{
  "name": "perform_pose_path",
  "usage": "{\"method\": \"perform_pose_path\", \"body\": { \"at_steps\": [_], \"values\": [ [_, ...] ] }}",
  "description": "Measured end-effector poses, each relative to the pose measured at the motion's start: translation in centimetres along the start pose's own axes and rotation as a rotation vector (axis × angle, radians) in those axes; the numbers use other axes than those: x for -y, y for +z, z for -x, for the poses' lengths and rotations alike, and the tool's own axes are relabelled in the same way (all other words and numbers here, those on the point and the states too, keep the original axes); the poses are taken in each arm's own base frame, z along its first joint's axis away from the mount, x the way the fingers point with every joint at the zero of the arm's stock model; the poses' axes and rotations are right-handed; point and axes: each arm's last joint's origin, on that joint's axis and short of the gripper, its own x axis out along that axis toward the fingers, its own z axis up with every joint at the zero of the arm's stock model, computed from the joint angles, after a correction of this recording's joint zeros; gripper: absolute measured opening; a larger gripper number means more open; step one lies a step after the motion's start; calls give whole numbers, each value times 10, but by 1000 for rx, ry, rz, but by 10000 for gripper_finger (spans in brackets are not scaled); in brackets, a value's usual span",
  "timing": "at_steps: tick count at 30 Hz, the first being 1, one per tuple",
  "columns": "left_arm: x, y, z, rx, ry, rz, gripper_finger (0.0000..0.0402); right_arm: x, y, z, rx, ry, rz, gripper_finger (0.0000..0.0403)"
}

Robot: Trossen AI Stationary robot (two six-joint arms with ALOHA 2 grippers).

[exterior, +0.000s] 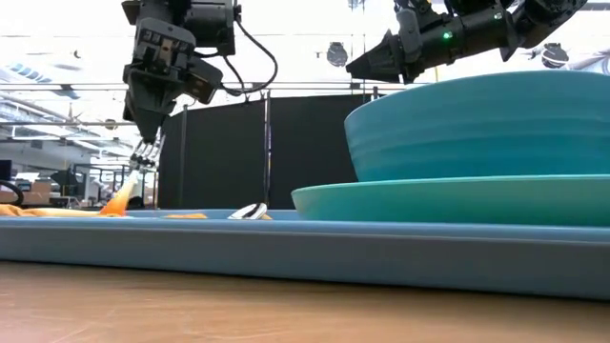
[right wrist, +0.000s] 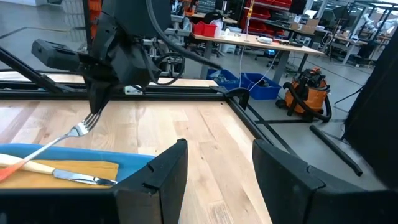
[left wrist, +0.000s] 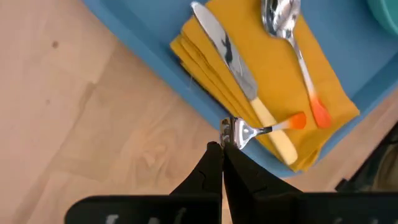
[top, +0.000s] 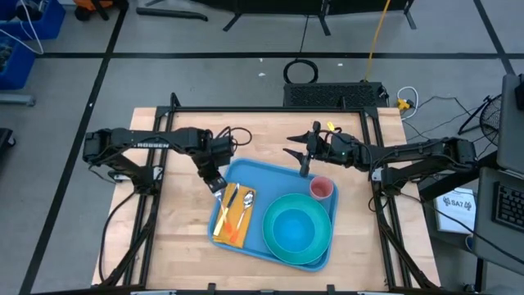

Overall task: Set up tray
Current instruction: Put the orange fork on top of the yellow table napkin

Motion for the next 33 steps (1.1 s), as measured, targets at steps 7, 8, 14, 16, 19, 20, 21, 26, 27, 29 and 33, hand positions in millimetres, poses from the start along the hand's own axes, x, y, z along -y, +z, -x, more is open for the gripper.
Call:
{"method": "perform_pose_path", "body": {
  "at_steps": [7, 8, 14, 16, 19, 20, 21, 26, 27, 29, 33],
  "values": [
    [3, 8, -5, 47, -6, -35, 0, 0, 0, 0, 3, -1, -1, 171],
    [4, 9, -8, 38, -2, -47, 0, 0, 0, 0, 4, -1, -1, 171],
    [4, 19, -39, -93, 0, -81, 0, 0, 1, 0, 5, -1, -1, 171],
    [3, 22, -46, -120, 6, -87, 0, 0, 1, 0, 4, -1, 0, 171],
    [2, 27, -54, -118, 3, -107, 0, 0, 1, 0, 5, -1, 0, 171],
    [3, 29, -54, -104, 0, -116, 0, 0, 1, 0, 5, -2, 0, 171],
    [4, 30, -54, -91, -3, -123, 0, 1, 1, 0, 5, -3, 1, 171],
    [5, 33, -54, -61, -10, -145, 0, 3, 0, -1, 3, -13, 0, 171],
    [4, 33, -54, -56, -12, -149, 0, 4, 0, -1, 3, -15, 0, 171],
    [4, 35, -54, -40, -18, -160, 0, 4, 0, -1, 3, -15, 0, 171],
    [4, 42, -53, 20, -45, -183, 0, 4, 0, -1, 3, -15, -1, 171]
  ]
}}
